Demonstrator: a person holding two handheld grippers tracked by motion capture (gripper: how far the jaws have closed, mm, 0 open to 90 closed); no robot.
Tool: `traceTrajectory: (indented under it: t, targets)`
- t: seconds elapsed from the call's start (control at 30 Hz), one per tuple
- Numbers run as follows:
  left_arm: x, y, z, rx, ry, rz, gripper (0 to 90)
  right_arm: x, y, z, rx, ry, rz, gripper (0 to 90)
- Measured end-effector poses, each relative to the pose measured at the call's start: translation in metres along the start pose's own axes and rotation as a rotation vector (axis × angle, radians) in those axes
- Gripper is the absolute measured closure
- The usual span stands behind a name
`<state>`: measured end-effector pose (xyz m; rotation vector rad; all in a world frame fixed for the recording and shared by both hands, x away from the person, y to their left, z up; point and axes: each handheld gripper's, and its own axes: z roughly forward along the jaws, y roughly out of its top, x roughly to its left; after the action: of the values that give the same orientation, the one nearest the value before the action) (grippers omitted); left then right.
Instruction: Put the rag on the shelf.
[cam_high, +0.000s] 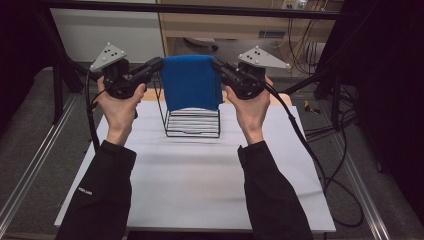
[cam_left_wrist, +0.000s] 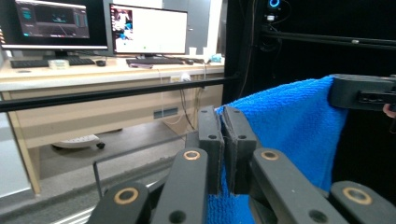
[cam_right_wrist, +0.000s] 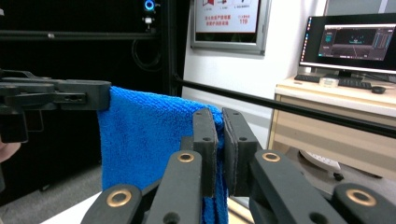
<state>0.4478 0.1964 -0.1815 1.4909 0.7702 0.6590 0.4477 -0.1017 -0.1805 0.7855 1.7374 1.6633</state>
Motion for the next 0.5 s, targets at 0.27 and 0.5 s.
traceTrajectory:
  t: [0.27,0.5]
  targets:
    - [0.008,0.012,0.007,-0.023,0.012,-0.017,86.6,-0.002,0.012,0.009,-0.02,-0.008,-0.008,85.2]
    - [0.013,0.023,0.014,-0.054,0.032,-0.011,86.6,-0.009,0.022,0.02,-0.04,-0.016,-0.01,85.3]
